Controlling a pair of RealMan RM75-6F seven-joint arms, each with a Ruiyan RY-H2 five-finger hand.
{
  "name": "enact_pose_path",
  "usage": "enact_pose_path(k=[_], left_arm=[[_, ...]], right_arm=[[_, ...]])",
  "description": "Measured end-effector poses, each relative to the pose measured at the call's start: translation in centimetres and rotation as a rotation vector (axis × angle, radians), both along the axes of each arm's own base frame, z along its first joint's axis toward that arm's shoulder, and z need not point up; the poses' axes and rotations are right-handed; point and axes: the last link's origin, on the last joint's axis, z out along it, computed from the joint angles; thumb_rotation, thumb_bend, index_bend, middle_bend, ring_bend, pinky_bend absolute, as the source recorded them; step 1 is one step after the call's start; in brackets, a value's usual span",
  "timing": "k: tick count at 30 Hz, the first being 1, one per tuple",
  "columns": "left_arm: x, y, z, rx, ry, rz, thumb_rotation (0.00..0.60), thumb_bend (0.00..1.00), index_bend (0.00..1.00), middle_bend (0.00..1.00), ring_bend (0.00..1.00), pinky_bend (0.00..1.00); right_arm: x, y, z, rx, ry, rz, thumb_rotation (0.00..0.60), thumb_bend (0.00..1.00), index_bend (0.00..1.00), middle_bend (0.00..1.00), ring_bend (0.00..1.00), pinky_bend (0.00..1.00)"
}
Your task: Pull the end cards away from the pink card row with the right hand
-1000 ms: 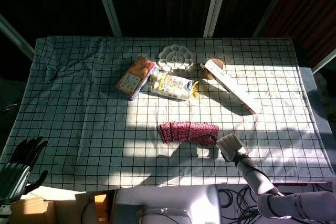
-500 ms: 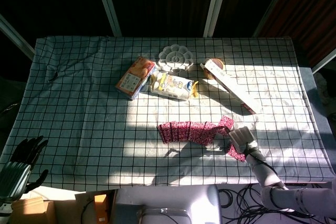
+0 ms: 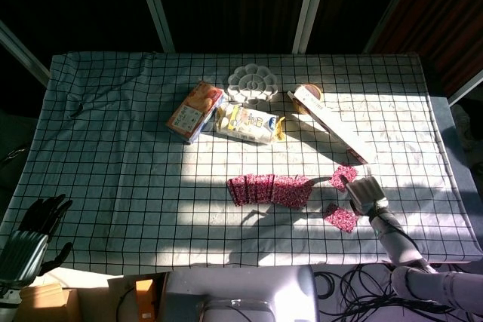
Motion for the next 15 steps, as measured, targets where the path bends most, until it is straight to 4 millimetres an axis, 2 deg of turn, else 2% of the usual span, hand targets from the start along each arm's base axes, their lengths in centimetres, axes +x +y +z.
enact_pose_path(k=[1, 5, 8, 10, 13, 15], left_arm=[[0.0, 0.0, 0.0, 0.001, -0.001, -0.001, 0.6, 0.38, 0.0, 0.0, 0.0, 0.0], [0.0, -0.2, 0.2, 0.007, -0.006, -0.005, 0.6, 0.38, 0.0, 0.0, 0.0, 0.0], [0.0, -0.4, 0.4, 0.013, -0.011, -0.011, 0.6, 0.38, 0.0, 0.0, 0.0, 0.0], [0.0, -0.6, 0.4, 0.013, -0.013, -0.016, 0.6, 0.38, 0.0, 0.0, 0.0, 0.0], [-0.1, -0.9, 0.4, 0.006, -0.011, -0.021, 0.6, 0.38, 0.0, 0.0, 0.0, 0.0], [-0.1, -0.9, 0.3, 0.007, -0.011, -0.022, 0.6, 0.38, 0.0, 0.0, 0.0, 0.0]], right_arm=[[0.2, 0.1, 0.2, -0.007, -0.011, 0.016, 0.6, 0.52, 0.02, 0.59, 0.5, 0.66], [0.9, 1.2, 1.4, -0.051, -0.073, 0.096, 0.6, 0.52, 0.0, 0.24, 0.19, 0.54], [1.2, 2.9, 2.7, -0.097, -0.128, 0.169, 0.6, 0.52, 0.0, 0.05, 0.02, 0.43], [1.2, 4.7, 3.8, -0.143, -0.169, 0.226, 0.6, 0.52, 0.0, 0.0, 0.0, 0.34], [0.8, 7.9, 5.7, -0.23, -0.229, 0.291, 0.6, 0.49, 0.0, 0.0, 0.0, 0.14], [0.1, 10.1, 6.8, -0.296, -0.256, 0.309, 0.6, 0.46, 0.0, 0.0, 0.0, 0.07]])
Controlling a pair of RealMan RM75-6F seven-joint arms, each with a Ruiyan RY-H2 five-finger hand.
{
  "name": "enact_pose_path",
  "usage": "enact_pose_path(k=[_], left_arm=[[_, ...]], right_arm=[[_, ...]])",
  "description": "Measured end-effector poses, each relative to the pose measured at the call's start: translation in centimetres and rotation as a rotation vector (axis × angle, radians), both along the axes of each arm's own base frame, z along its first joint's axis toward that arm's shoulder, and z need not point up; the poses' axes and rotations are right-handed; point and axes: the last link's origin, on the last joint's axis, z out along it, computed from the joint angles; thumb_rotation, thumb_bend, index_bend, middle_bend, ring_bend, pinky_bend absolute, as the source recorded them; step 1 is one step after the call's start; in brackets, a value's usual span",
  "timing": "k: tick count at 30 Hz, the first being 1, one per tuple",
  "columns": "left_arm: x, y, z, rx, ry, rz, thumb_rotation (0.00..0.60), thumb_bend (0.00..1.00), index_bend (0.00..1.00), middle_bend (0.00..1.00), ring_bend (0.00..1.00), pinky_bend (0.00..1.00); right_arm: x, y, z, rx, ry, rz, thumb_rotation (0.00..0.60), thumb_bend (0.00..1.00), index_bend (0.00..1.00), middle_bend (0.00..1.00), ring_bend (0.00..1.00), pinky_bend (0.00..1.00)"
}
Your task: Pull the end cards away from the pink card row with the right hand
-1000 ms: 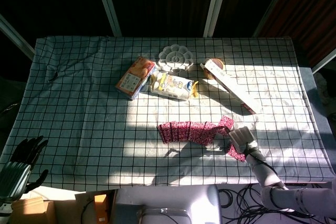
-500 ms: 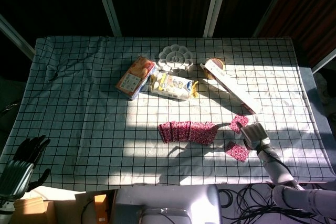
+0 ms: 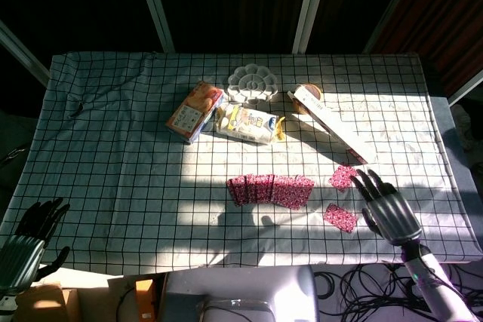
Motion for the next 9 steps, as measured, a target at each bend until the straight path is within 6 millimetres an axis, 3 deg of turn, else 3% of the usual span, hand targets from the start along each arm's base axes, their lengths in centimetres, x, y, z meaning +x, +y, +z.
enact_pose_path(k=[4, 9], left_arm=[[0.1, -0.1, -0.1, -0.001, 0.002, -0.004, 0.6, 0.38, 0.0, 0.0, 0.0, 0.0], [0.1, -0.2, -0.2, 0.002, 0.007, -0.003, 0.6, 0.38, 0.0, 0.0, 0.0, 0.0]], right_arm=[[-1.4, 4.6, 1.8, -0.108, -0.025, 0.041, 0.6, 0.45, 0.0, 0.0, 0.0, 0.04], [-2.1, 5.8, 1.9, -0.101, -0.042, 0.043, 0.6, 0.45, 0.0, 0.0, 0.0, 0.04]])
